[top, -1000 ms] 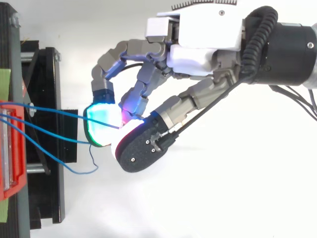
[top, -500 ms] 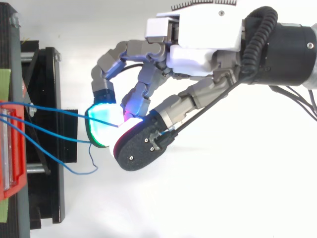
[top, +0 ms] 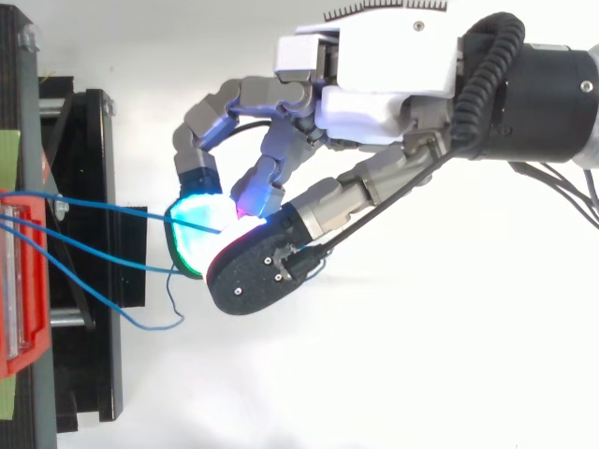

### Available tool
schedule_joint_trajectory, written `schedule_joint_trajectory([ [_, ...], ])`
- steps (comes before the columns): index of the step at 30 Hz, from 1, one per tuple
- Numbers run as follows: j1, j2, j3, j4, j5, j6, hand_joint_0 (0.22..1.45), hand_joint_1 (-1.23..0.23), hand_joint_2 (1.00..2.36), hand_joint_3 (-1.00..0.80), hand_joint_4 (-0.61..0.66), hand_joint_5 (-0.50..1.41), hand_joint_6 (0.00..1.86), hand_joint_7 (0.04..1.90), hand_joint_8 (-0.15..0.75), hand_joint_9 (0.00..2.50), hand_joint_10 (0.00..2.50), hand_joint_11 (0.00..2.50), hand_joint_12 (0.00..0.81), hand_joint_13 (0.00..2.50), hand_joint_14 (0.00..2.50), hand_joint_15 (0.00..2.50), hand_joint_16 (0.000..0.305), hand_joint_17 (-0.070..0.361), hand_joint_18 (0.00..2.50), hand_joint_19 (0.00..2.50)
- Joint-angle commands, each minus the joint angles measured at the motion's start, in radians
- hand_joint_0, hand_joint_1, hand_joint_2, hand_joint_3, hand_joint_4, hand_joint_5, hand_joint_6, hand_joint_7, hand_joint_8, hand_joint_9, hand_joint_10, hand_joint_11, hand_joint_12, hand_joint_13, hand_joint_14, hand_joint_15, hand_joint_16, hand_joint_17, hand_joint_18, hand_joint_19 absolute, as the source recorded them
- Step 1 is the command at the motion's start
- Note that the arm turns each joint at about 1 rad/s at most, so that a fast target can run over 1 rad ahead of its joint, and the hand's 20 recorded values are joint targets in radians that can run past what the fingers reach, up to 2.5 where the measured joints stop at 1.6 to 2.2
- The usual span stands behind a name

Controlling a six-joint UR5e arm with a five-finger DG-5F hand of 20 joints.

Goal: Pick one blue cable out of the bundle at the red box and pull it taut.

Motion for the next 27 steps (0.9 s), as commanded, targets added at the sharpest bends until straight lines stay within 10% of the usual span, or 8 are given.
schedule_joint_trajectory([
  [1,0.000,0.001,0.000,0.000,0.000,-0.001,0.60,-0.81,1.02,-0.19,0.07,-0.13,0.86,1.19,0.333,1.21,0.01,1.43,0.353,0.90,0.02,0.56,0.051,0.114,0.68,0.44],
  [27,0.000,0.001,0.015,0.000,0.005,-0.003,0.55,-0.64,1.01,-0.41,0.13,-0.12,0.80,1.09,0.350,1.13,0.02,1.28,0.362,0.85,0.02,0.54,0.053,0.118,0.64,0.47],
])
